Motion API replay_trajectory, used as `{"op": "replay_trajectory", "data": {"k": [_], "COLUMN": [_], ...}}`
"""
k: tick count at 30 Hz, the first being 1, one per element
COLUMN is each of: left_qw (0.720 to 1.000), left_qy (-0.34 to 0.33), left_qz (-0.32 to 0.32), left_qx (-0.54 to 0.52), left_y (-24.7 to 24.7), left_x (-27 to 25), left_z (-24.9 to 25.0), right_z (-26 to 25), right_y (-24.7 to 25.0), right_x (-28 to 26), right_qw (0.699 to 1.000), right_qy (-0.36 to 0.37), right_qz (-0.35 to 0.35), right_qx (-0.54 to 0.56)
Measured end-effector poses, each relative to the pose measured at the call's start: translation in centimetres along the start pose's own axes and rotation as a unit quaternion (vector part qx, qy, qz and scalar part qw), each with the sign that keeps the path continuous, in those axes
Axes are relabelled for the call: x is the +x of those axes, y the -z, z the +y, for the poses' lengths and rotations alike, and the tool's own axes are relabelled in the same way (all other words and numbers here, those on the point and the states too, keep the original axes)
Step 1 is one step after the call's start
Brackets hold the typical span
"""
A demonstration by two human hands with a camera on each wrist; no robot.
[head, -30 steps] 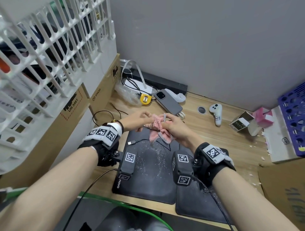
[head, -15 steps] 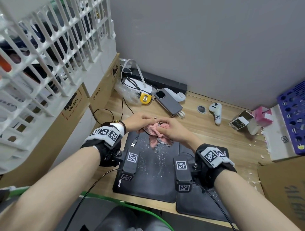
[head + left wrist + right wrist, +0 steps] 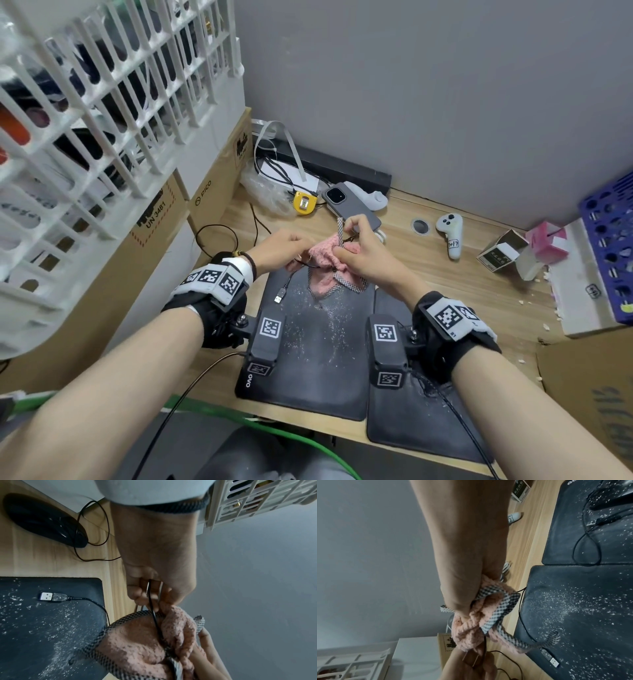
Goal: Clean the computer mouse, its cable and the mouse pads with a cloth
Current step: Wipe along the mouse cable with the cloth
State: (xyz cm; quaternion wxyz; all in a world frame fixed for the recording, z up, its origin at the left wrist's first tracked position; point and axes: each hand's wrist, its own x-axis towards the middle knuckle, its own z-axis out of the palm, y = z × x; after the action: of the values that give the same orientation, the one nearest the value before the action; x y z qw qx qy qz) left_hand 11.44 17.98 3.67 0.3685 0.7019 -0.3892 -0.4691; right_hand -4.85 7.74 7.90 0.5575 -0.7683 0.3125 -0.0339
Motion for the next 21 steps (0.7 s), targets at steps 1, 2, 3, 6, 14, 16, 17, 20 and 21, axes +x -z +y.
{"op": "replay_trajectory", "data": {"k": [1,2,3,6,14,16,17,20,21], "left_qw": [1.0,0.999,1.0,0.991,0.987,0.99,0.991,0.993,0.993], "left_qy": [0.009,0.012,0.005,-0.04,-0.073,-0.076,-0.077,-0.078,-0.079], "left_qz": [0.003,0.01,0.011,-0.013,0.048,0.043,0.042,0.046,0.044], "left_qx": [-0.022,-0.029,-0.017,0.131,0.137,0.112,0.1,0.076,0.07], "left_y": [0.3,0.6,0.9,1.5,3.6,4.2,4.5,5.0,5.1], "left_x": [0.0,0.0,-0.2,-1.0,-0.3,-0.5,-0.5,-0.7,-0.8], "left_z": [0.2,0.4,0.6,0.6,-0.9,-1.0,-1.2,-1.6,-1.7], "right_z": [0.1,0.2,0.4,1.0,1.7,1.5,1.4,1.5,1.5], "right_y": [0.1,0.1,0.1,0.1,-0.6,-0.6,-0.5,-0.6,-0.6], "right_x": [0.2,0.4,0.7,1.9,2.3,2.2,2.2,2.5,2.5], "right_qw": [1.0,0.999,0.999,0.998,0.981,0.98,0.979,0.973,0.971], "right_qy": [-0.014,-0.023,-0.03,-0.037,-0.059,-0.054,-0.053,-0.067,-0.07], "right_qz": [0.005,0.006,0.01,0.051,0.128,0.131,0.132,0.149,0.156], "right_qx": [0.014,0.027,0.031,0.011,0.13,0.14,0.145,0.161,0.165]}}
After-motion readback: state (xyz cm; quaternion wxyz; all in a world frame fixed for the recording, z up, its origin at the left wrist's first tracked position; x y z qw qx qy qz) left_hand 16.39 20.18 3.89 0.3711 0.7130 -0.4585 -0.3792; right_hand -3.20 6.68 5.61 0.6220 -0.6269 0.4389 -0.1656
